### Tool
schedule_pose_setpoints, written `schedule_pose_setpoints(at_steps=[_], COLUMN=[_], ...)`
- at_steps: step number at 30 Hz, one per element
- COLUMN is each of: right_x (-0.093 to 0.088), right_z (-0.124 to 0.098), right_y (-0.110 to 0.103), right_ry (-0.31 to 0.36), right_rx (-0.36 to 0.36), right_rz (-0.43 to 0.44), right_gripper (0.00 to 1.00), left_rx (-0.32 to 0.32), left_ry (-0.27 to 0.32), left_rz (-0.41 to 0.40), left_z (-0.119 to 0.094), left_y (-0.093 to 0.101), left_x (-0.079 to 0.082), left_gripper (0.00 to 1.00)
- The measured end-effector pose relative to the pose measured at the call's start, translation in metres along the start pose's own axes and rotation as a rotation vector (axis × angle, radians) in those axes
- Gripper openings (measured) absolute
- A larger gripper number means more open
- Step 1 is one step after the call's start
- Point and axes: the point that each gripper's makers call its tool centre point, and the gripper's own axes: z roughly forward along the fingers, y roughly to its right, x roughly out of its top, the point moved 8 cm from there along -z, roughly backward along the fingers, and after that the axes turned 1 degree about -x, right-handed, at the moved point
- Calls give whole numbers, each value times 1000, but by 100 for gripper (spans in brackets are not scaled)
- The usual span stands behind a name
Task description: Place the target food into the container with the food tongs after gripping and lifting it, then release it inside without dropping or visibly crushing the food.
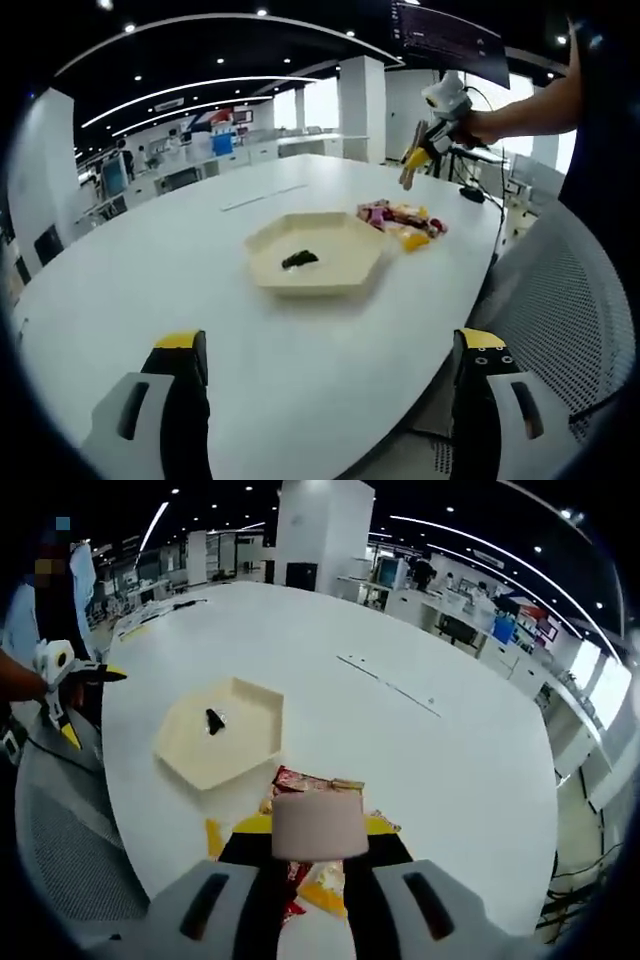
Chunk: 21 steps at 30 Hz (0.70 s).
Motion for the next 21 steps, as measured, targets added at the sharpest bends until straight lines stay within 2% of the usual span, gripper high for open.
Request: schedule_pose_setpoints(at_steps=[12, 21], right_x=[-9, -23], right_z=[2, 14], right_y=[0, -3], right_ry=[-10, -25], right_rx=[-22, -36], right_rz=[53, 106], right_gripper=[20, 20], left_rx=[4, 7], left_ry=[-4, -8], left_rz=[1, -2], left_z=[0, 0], left_y=[0, -1], left_x=[0, -1], left_gripper=[99, 99])
